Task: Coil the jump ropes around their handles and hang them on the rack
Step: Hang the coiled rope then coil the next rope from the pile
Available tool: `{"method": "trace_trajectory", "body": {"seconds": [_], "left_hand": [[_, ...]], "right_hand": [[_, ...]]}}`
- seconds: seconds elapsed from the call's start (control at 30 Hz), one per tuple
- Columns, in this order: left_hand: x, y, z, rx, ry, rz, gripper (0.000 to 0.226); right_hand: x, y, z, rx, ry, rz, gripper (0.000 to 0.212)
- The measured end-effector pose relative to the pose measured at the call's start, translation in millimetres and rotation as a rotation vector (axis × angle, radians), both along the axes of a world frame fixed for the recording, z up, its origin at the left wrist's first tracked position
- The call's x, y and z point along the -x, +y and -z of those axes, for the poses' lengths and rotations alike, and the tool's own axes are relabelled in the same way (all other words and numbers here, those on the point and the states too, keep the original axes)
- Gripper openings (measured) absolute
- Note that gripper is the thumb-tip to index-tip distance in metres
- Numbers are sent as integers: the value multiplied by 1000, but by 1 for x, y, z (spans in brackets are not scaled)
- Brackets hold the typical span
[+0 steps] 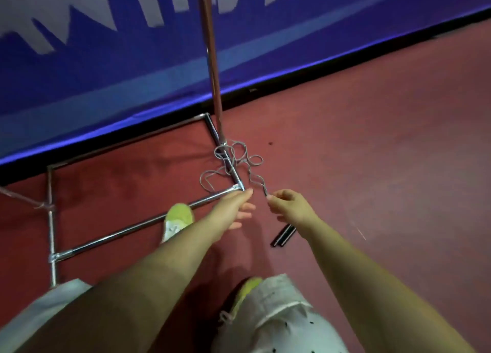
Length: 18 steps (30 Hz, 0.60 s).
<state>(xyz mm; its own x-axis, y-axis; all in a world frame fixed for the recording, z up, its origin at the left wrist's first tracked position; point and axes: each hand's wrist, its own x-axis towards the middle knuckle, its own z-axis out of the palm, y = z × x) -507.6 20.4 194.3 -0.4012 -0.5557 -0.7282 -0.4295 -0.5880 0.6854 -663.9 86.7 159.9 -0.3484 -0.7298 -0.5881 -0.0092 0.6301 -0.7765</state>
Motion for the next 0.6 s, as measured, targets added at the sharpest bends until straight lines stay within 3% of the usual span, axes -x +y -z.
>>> {"method": "trace_trajectory", "body": {"seconds": [0.23, 0.47, 0.53, 0.6], "left_hand": [[8, -22, 155, -256, -101, -99, 28], [-1, -26, 235, -328, -158, -8, 27], [-1, -22, 242, -339, -152, 15, 27], [0, -19, 245, -347, -145, 21, 27]], "right_hand": [[53, 29, 146, -172, 270, 115, 16], [84, 3, 223, -458, 597, -168, 72], [84, -5, 232, -547, 633, -253, 72], [80, -11, 236, -589, 679, -311, 56]]}}
